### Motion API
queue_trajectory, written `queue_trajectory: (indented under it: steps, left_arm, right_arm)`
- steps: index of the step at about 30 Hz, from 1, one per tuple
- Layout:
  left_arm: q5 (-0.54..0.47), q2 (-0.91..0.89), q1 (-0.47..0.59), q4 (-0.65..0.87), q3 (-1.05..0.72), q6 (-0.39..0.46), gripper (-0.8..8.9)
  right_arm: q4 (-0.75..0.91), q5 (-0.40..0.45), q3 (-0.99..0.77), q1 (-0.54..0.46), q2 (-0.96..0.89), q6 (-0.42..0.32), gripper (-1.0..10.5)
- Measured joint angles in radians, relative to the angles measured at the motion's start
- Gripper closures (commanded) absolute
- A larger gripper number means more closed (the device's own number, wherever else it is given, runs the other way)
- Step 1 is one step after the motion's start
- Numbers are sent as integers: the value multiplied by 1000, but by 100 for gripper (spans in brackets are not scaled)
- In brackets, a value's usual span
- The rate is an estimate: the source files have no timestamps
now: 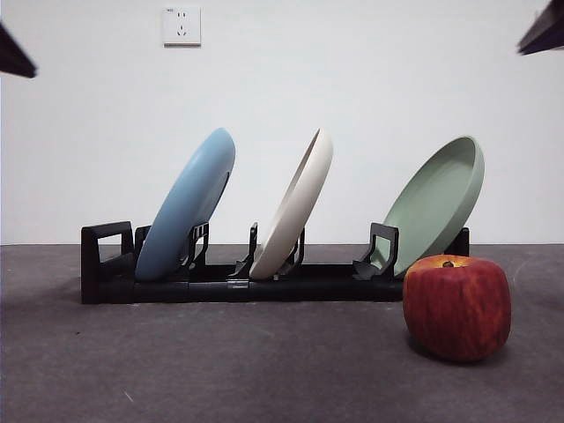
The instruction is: Take the blue plate from the plate rack,put the plate on the table,take the apple from the table,put the apple in the plate
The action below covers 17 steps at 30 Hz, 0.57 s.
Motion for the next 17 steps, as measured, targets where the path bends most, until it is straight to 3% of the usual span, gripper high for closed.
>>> queue_trajectory:
  steps: [2,6,8,17]
  left_arm:
    - [51,46,0,0,35,8,799]
    - [73,114,-12,0,82,8,499]
    - [74,141,-23,-1,98,6,489]
    - [76,305,-117,-58,272,-12,499]
  right_arm:
    - [-2,-43,8,0,35,-8,933]
    - [-8,-66,12,0,76,-15,713]
    - [-13,-68,12,0,80,-15,657]
    - [-12,-69,21,0,80,-15,659]
